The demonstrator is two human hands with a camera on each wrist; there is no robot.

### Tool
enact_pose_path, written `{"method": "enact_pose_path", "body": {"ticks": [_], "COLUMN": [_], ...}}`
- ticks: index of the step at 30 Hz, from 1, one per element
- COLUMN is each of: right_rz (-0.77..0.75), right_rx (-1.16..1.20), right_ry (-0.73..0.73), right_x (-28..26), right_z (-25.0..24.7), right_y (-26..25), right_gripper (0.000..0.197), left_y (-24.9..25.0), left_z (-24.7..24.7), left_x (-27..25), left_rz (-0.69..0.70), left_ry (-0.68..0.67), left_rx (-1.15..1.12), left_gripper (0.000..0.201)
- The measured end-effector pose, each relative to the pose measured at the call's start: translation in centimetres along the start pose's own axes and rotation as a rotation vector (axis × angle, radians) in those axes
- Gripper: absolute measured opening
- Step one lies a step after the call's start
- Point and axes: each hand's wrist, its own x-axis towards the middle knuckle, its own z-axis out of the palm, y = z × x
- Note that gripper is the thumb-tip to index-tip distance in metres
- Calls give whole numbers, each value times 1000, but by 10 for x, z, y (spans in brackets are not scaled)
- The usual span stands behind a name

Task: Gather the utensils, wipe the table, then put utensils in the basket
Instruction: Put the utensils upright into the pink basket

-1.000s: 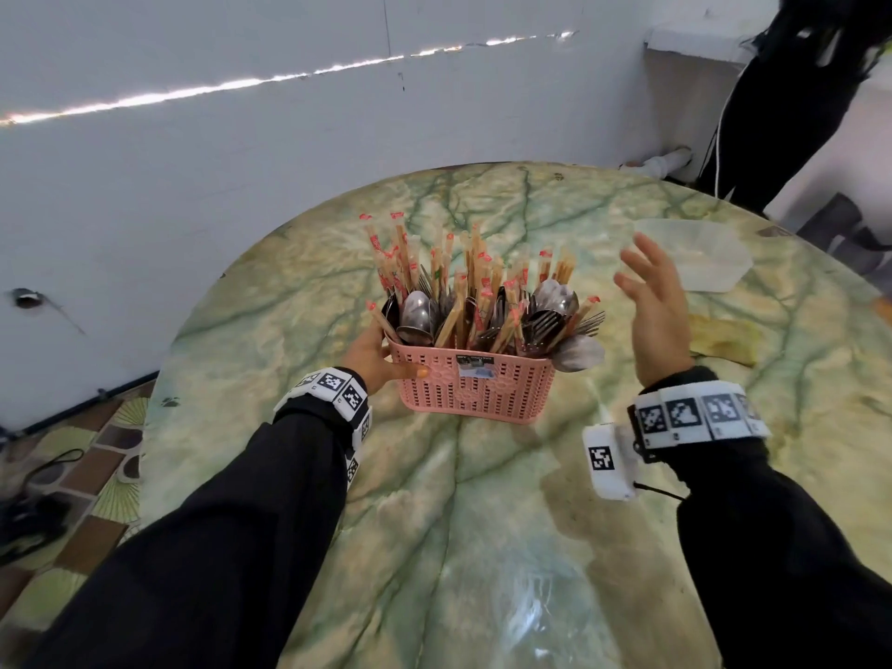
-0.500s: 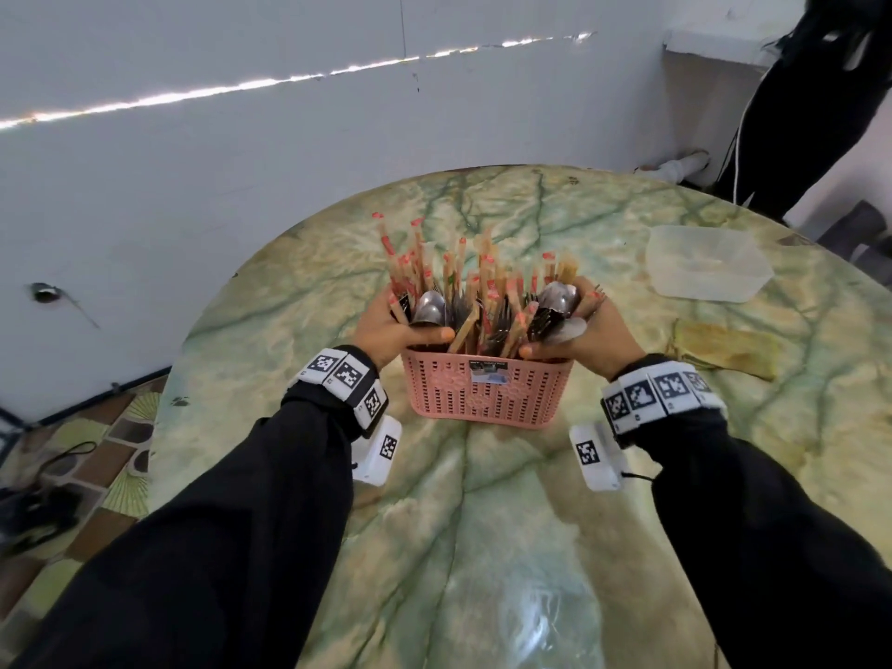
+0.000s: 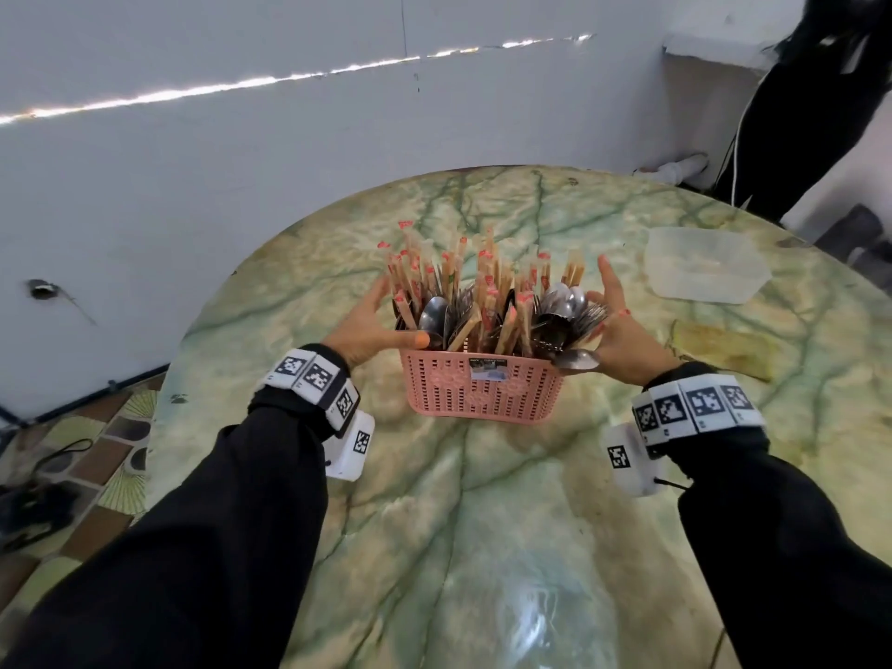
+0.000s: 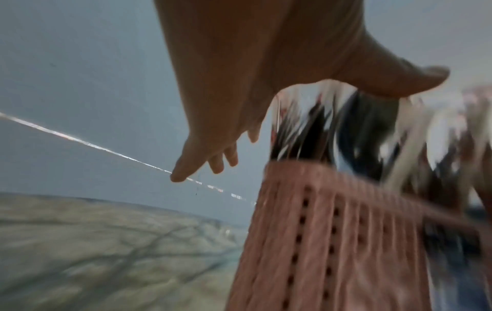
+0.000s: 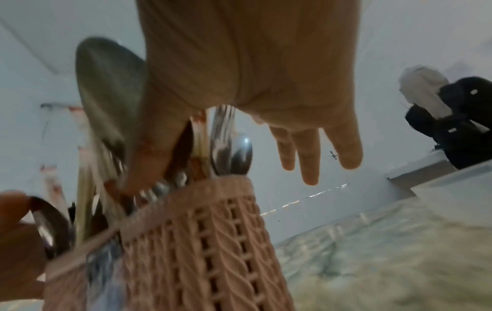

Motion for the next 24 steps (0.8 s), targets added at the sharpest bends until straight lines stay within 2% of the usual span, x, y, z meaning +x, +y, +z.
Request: {"method": "enact_pose_path", "body": {"ticks": [2, 4, 5, 7, 9, 11, 13, 15, 17, 18, 20, 22, 24], "right_rz": [29, 77, 117, 224, 286, 241, 101, -120, -252, -265, -199, -114, -60], "right_rx": [-61, -156, -242, -453, -694, -821, -671, -424, -332, -354, -518, -707, -808], "right_ry": [-26, -78, -108, -122, 4, 254, 515, 667, 635, 590, 502, 466, 485], "right_x": [-4, -7, -8, -11, -15, -19, -24, -28, -25, -20, -3, 14, 26], "right_z": [-5, -11, -15, -20, -24, -29, -27, -10, 19, 34, 57, 73, 83], "right_y": [-10, -23, -28, -38, -49, -58, -76, -102, -128, -138, -149, -150, -147], "right_gripper": [132, 129, 127, 117, 97, 73, 56, 43, 28, 24, 26, 27, 20], "left_y": [17, 34, 39, 43, 41, 35, 32, 31, 32, 32, 32, 29, 28], "left_z": [-1, 0, 1, 4, 7, 9, 11, 10, 10, 9, 10, 10, 9], "left_x": [0, 2, 4, 9, 14, 17, 20, 23, 25, 25, 22, 17, 11], "left_rz": [74, 130, 148, 166, 173, 179, 173, 170, 168, 163, 146, 136, 141], "left_ry": [45, 79, 100, 165, 227, 249, 264, 275, 276, 275, 273, 265, 258], "left_rx": [-146, -170, -149, -117, -64, 7, 45, 79, 118, 106, 46, -34, -124], "left_gripper": [143, 139, 127, 90, 56, 37, 22, 29, 29, 24, 19, 30, 41]}}
